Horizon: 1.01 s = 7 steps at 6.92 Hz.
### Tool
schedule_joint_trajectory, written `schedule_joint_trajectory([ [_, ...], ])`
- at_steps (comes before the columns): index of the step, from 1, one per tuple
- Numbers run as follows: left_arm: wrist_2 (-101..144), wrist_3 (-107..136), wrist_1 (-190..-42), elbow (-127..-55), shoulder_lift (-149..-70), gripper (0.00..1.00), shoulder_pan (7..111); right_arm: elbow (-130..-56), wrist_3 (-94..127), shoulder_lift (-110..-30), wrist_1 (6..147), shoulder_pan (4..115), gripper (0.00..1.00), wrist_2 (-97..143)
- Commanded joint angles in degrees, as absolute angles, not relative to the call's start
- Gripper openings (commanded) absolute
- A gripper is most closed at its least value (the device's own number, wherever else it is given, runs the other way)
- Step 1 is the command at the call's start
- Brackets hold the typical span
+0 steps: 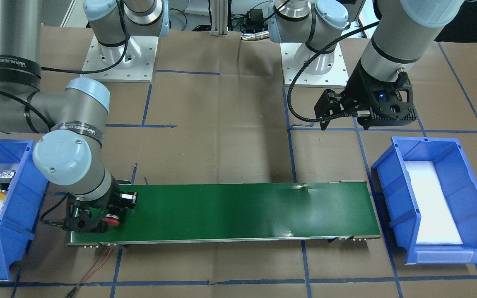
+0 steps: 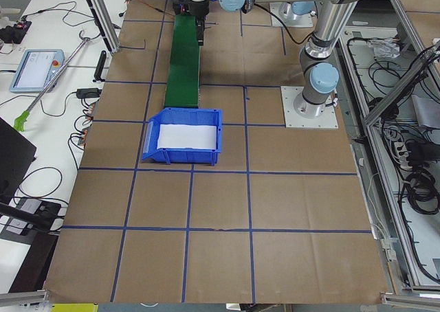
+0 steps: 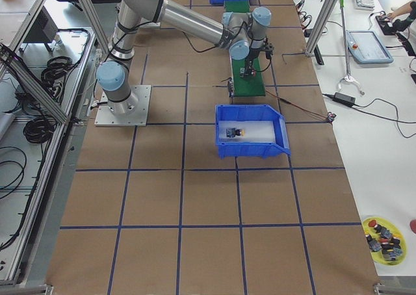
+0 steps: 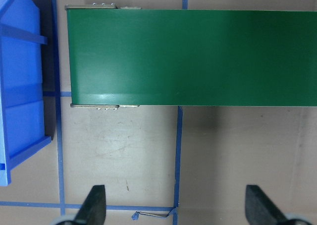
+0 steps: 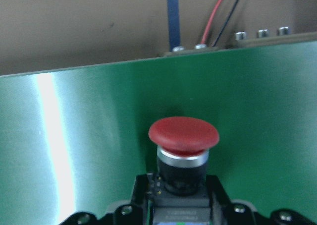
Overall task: Transport two buttons from left to right
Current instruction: 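Carry the red button into the blue bin beside the yellow one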
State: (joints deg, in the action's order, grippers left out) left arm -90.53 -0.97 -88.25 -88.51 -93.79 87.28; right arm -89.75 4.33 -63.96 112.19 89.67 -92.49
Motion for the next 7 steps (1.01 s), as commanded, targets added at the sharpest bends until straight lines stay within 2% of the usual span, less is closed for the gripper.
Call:
schedule_joint_trajectory([
  [1,-90.5,-1.0,-88.2,-88.6,-93.8,1.0,87.3,-88.1,0.6,-69.1,107.3,84.1,0.05,-92.6],
  [4,-90.5,-1.0,-88.2,-88.6,-93.8,1.0,87.3,-77.8,-20.1,-69.8,98.9,70.2,0.06,-92.4],
  [5,-90.5,-1.0,-88.2,-88.6,-93.8,1.0,87.3,-77.7,-26.0,-68.3,99.4,65.1,0.06,-92.5],
  [7,-90.5,-1.0,-88.2,-88.6,-93.8,1.0,87.3,-76.0,-32.3,-61.7,104.3,62.0,0.06,-92.3],
])
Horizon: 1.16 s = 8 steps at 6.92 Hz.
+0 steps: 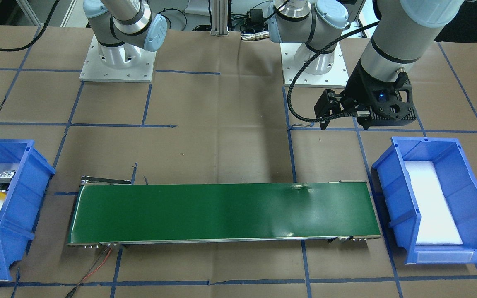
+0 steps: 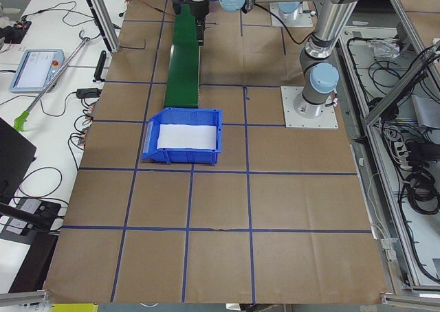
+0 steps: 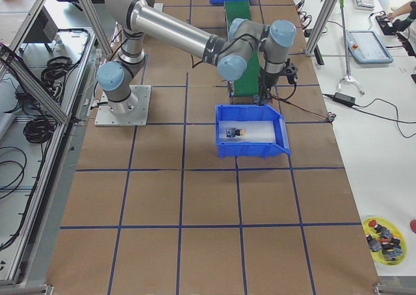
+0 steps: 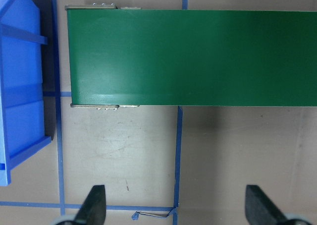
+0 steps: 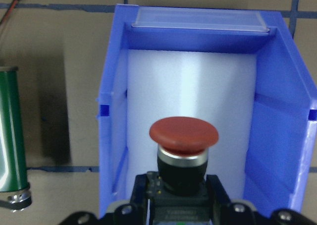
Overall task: Transport two buttons from left to right
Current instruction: 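Carry the red button into the blue bin beside the yellow one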
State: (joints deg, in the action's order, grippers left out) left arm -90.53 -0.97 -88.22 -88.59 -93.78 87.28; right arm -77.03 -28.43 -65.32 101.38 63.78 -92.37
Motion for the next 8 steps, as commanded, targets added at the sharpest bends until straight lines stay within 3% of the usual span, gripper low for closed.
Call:
schedule_joint_trajectory([
  [1,-90.5,-0.9,-88.2,-88.5,-93.8,1.0,87.3,-75.4,-33.0,-59.7,105.2,62.0,0.06,-92.3],
  [8,-90.5,0.1,-88.2,-88.3,-93.8,1.0,87.3,-82.0,-33.2,-56.6,112.4,62.6,0.08,-92.3],
])
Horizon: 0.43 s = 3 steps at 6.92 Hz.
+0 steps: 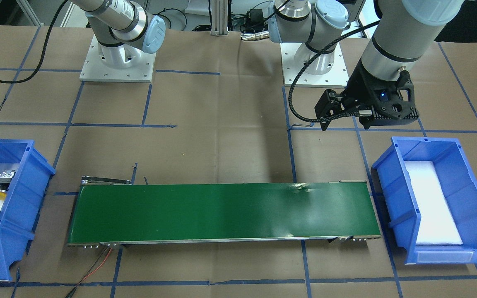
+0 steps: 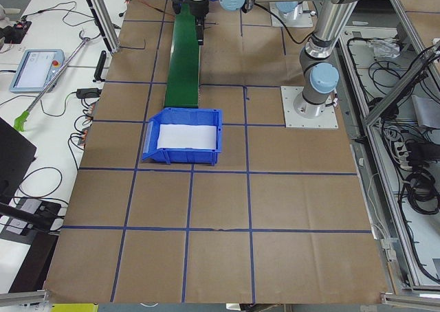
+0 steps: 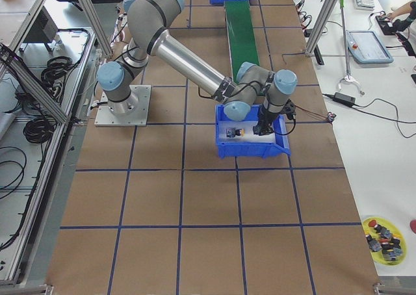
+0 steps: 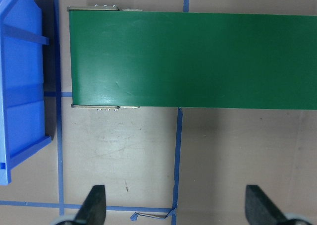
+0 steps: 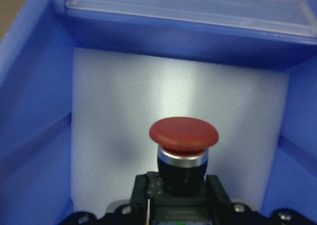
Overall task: Transport two buttons from left to right
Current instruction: 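Carry the red button into the blue bin beside the yellow one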
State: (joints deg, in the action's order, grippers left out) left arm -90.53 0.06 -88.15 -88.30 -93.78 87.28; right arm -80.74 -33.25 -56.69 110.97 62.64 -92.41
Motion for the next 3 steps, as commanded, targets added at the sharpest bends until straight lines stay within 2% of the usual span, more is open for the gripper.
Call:
schedule_joint_trajectory([
  [1,-90.5,0.1,-88.2,-88.3,-93.7,1.0,87.3,-82.2,-33.2,-56.2,112.4,62.6,0.11,-92.4],
  [2,-90.5,0.1,-88.2,-88.3,-93.7,1.0,87.3,-82.2,-33.3,-55.8,112.4,62.6,0.18,-92.4],
  [3,-90.5,0.1,-88.2,-88.3,-93.7,1.0,87.3,-82.1,-33.3,-55.3,112.6,62.6,0.62,-92.2],
])
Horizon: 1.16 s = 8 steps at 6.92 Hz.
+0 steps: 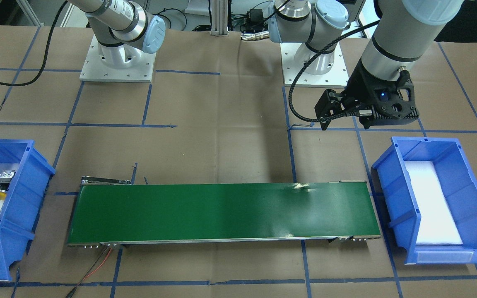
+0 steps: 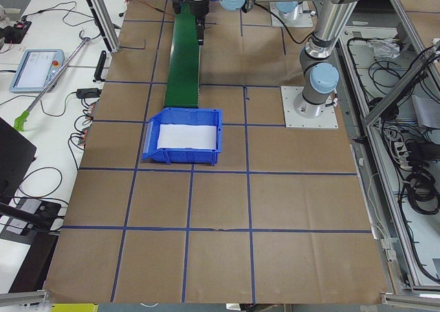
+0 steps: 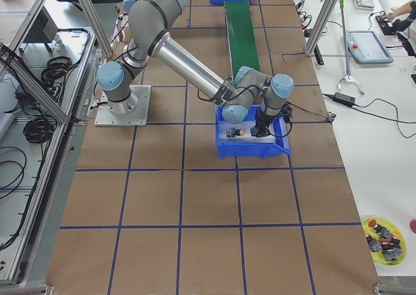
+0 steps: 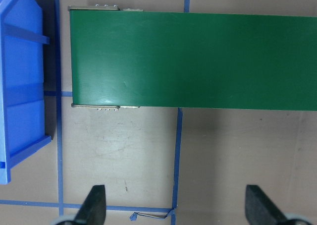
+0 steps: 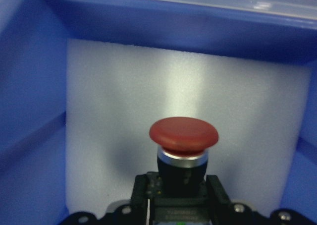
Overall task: Transport two buttons from left to right
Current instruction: 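Carry the red button into the blue bin beside the yellow one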
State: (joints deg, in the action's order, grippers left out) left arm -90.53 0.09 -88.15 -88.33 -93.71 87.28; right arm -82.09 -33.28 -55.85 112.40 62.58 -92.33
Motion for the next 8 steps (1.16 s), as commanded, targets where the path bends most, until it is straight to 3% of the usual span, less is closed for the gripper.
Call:
schedule_joint_trajectory([
  [1,-90.5,-0.1,-88.2,-88.3,-93.8,1.0,87.3,-82.2,-33.1,-55.4,112.5,62.6,0.99,-92.2],
  [5,-90.5,-0.1,-88.2,-88.2,-93.8,1.0,87.3,-81.0,-32.8,-57.4,111.9,62.6,1.0,-92.3],
  [8,-90.5,-0.1,-88.2,-88.2,-93.8,1.0,87.3,-73.9,-32.3,-67.3,100.4,64.7,1.0,-92.5],
])
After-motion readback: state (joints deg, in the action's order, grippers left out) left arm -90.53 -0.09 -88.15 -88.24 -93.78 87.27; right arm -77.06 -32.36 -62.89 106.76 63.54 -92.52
